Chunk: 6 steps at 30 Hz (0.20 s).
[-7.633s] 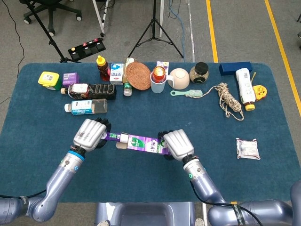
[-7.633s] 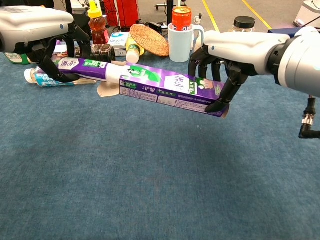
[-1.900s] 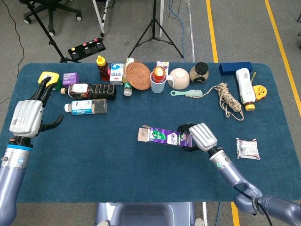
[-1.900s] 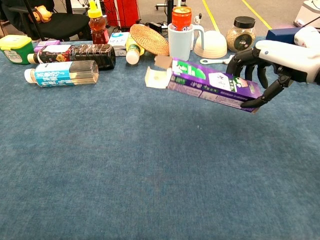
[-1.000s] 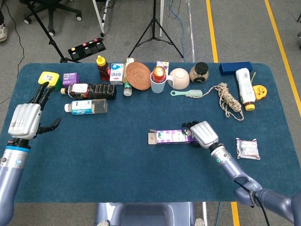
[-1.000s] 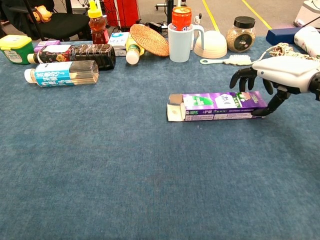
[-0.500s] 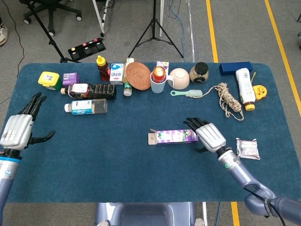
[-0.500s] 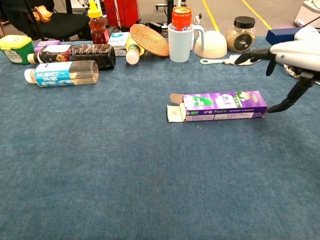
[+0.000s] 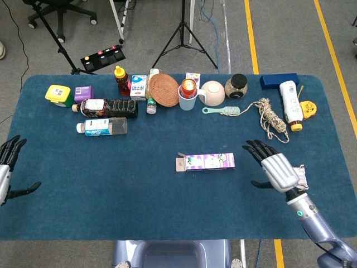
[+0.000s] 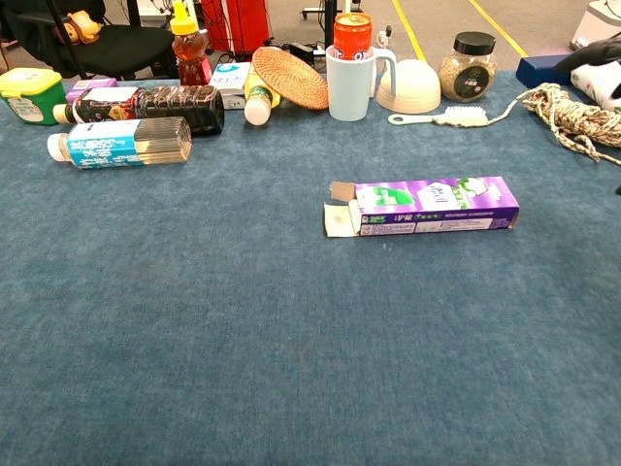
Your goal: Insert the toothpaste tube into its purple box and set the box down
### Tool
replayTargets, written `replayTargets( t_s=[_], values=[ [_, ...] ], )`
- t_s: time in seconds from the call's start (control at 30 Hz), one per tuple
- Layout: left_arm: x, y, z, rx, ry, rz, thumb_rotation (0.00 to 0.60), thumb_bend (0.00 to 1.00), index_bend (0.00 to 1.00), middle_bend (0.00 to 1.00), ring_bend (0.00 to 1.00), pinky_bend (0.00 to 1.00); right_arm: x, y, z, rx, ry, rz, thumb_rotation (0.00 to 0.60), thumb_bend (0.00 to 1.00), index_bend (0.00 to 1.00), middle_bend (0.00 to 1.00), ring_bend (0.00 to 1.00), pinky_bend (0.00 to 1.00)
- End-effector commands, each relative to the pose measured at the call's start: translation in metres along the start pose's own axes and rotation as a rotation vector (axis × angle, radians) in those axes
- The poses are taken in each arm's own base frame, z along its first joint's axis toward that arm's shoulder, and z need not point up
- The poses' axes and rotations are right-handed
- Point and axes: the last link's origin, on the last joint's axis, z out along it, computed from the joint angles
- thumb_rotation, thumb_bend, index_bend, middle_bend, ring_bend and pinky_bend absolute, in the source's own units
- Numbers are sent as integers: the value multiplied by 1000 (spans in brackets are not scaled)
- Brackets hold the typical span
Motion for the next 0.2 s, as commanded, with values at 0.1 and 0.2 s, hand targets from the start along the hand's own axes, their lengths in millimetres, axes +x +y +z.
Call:
replayTargets(
  t_s=[0.1,0.2],
  values=[
    [-28,-31,-38,78,-10,-51,600,30,0,0,0,108,11,13,-49,-43,64,-18,600,0,101,73,47,157],
    [-30,-40,-47,105,-16,-66,600,29,0,0,0,108,14,14,-70,-69,131,-41,600,0,103,67,37,139]
  ],
)
